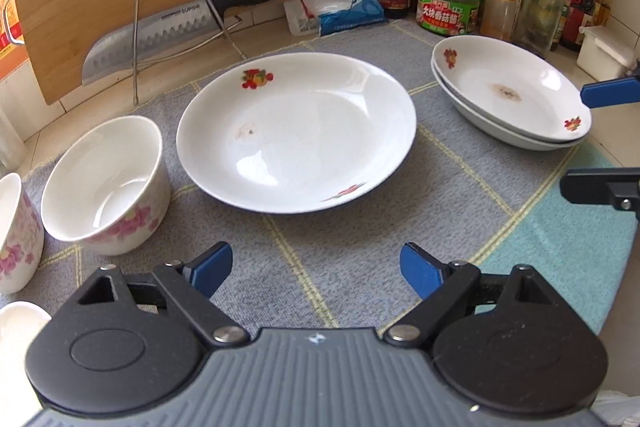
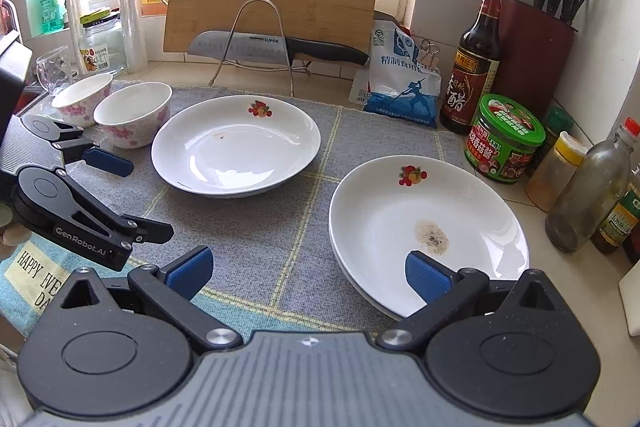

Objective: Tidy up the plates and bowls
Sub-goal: 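Withdraw the left tool from the stacked plates, then move the right tool to the rim of the remaining white plate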

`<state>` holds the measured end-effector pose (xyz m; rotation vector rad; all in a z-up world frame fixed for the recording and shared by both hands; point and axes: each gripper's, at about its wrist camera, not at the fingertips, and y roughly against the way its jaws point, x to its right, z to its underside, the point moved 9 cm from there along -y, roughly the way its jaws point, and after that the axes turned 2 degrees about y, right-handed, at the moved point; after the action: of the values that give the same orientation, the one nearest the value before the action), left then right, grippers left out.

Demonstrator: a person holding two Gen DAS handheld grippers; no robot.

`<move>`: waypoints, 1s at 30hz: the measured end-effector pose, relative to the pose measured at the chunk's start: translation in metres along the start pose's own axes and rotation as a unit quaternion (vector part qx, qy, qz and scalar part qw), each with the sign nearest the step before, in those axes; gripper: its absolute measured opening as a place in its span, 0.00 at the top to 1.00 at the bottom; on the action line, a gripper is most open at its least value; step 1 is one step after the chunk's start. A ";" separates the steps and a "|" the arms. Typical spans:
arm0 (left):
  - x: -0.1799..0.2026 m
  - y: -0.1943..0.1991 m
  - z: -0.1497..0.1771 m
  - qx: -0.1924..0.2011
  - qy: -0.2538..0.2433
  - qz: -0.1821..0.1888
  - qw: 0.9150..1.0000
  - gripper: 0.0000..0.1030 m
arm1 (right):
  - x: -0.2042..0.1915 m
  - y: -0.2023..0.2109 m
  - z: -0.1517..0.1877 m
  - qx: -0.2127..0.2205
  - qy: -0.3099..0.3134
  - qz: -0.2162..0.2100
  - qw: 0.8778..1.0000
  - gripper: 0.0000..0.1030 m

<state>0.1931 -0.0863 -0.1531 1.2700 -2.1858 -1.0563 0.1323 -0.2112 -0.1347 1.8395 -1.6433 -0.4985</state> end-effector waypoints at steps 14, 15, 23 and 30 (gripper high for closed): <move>-0.006 -0.027 -0.009 0.019 0.036 0.003 0.999 0.00 | -0.016 -0.003 -0.021 -0.006 0.044 0.005 0.999 0.00; -0.006 -0.028 -0.011 0.020 0.039 0.000 0.999 0.00 | -0.015 -0.006 -0.025 -0.003 0.049 0.000 0.999 0.00; -0.010 -0.035 -0.020 0.025 0.062 -0.017 0.998 0.00 | -0.010 -0.033 -0.055 0.013 0.098 -0.063 0.993 0.00; -0.011 -0.034 -0.019 0.047 0.068 -0.024 0.996 0.00 | -0.004 -0.073 -0.077 0.000 0.153 -0.122 0.981 0.00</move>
<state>0.2301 -0.0950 -0.1669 1.3990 -2.1338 -0.8653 0.2360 -0.1900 -0.1264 2.0164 -1.2232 -0.2974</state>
